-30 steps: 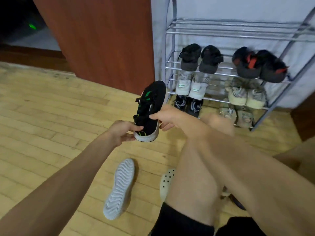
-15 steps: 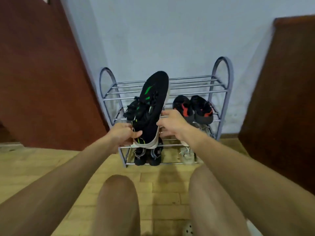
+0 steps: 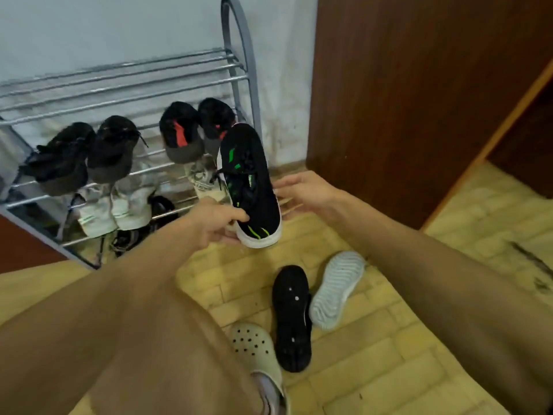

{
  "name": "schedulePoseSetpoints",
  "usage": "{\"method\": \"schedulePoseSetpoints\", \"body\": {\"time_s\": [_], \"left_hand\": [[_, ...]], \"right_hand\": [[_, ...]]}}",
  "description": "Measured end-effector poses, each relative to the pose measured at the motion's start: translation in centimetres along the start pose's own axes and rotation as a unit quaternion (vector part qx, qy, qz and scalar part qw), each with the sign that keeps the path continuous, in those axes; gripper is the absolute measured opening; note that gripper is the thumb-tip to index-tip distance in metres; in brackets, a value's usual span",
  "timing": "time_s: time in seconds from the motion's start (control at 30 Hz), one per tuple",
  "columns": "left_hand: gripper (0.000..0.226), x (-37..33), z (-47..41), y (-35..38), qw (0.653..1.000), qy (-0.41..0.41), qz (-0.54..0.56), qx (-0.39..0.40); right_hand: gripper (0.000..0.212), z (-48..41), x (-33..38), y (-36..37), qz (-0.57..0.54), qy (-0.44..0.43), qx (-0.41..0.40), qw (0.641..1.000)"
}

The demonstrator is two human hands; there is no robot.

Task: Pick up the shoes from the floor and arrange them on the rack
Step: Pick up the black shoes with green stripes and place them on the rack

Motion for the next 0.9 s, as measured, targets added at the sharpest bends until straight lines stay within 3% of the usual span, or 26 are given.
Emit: {"method": "schedulePoseSetpoints", "body": {"time_s": [0.1, 0.23, 0.4, 0.57, 0.67, 0.77, 0.9], "left_hand": [[0.028, 4.2, -2.3, 5.8, 0.995, -0.073, 0.025, 0.056], [0.036, 9.5, -3.5, 11.1, 0.981, -0.16, 0.066, 0.092], [0.035, 11.7, -4.9, 10.1, 0.981, -0.173, -0.017, 0.086], [0.037, 15.1, -5.2, 9.2, 0.978, -0.178, -0.082, 0.074], [0.034, 15.5, -5.0, 8.6, 0.979, -0.172, -0.076, 0.076], [0.034, 15.6, -5.0, 7.8, 0.981, -0.169, -0.062, 0.072], [0.037, 15.6, -5.0, 6.1, 0.985, -0.157, -0.059, 0.037]], "right_hand": [[0.028, 2.1, -7.7, -3.2, -0.026, 0.084, -0.053, 0.995], [0.024, 6.8, -18.5, -4.4, 0.026, 0.209, -0.087, 0.974], [0.014, 14.2, -28.6, 0.6, 0.069, 0.347, -0.041, 0.934], [0.032, 18.6, -33.4, 8.5, 0.051, 0.384, 0.025, 0.921], [0.027, 18.9, -35.4, 10.4, 0.0, 0.387, -0.057, 0.92], [0.038, 19.0, -34.7, 10.4, -0.074, 0.403, -0.094, 0.907], [0.056, 16.2, -30.5, 7.4, 0.051, 0.33, -0.037, 0.942]]}}
Point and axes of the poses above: each hand's wrist, its own z-axis away from the middle knuckle, its own y-axis out of the palm, x = y × z, the point moved 10 cm from there along -z, towards the middle knuckle, and after that the axes turned 15 degrees about -y, right-handed, at the moved point
